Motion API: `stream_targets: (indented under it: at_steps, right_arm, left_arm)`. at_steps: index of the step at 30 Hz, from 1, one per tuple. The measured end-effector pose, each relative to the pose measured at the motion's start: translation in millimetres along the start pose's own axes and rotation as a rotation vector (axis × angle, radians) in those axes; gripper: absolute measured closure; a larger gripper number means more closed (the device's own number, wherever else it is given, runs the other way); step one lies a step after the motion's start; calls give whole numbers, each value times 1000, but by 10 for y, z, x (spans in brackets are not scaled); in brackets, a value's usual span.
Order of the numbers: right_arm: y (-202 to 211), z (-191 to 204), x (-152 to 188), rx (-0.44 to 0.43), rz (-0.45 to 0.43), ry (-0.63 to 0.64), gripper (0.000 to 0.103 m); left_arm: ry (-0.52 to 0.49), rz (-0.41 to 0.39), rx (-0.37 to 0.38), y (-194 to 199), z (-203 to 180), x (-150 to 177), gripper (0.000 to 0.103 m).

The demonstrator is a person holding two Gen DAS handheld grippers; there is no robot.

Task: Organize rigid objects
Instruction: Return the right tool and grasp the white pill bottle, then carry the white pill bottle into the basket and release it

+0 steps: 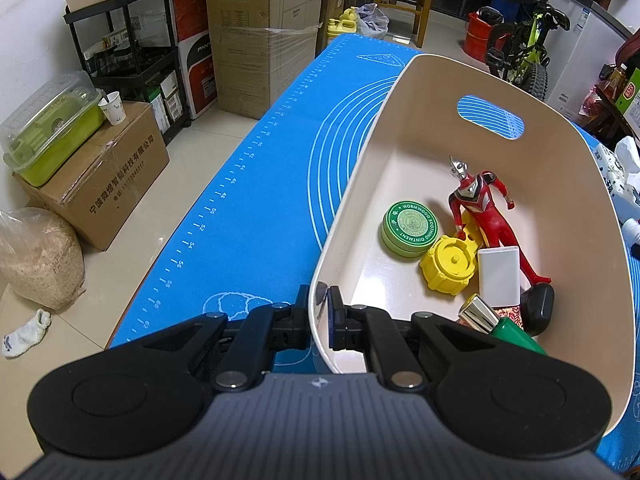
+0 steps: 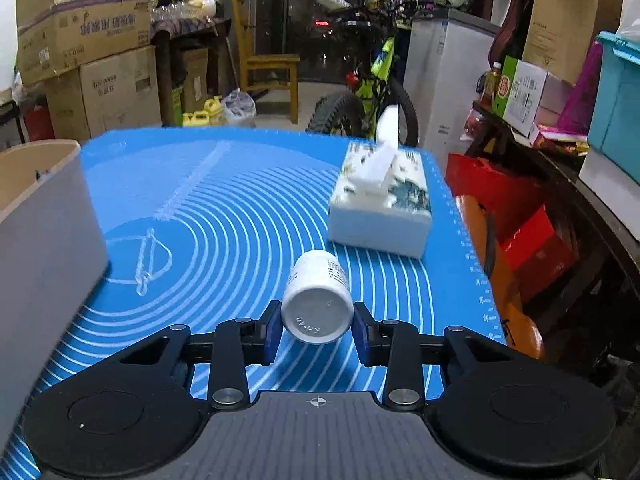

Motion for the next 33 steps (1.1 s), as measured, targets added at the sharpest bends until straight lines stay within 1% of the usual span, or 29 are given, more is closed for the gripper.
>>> stream_targets:
  at_steps: [5, 10, 15, 18, 24, 29, 33]
  right_arm:
    - [204, 88, -203, -31, -65, -10, 60]
    - [391, 271, -429, -93, -118, -18, 60]
    - [587, 583, -634, -161, -170, -10, 60]
    - [684, 809, -723, -209, -182, -7, 60]
    - [788, 1284, -809, -311, -164, 23, 60]
    - [828, 1729, -726, -382, -121, 71, 60]
    - [837, 2020, -621, -418, -80, 111, 60]
  left_arm:
    - [0, 0, 0, 0, 4, 5, 93]
    - [0, 0, 1, 0, 3, 6, 93]
    - [1, -1, 2, 2, 6, 13, 93]
    - [2, -2, 3, 3, 13, 15, 93]
    - [2, -2, 2, 3, 14, 15, 94]
    - [2, -2, 3, 3, 13, 15, 94]
    - [0, -2, 2, 2, 12, 14, 94]
Point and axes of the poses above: each gripper's, at about its wrist camera, not at the fingertips, and y roughly against the way its jaws point, z to its left, x to its underside, the point moved 4 cm from there along -y, roughly the way its jaws point, and after that the axes turned 9 degrees about -z, right-handed, at the moved point
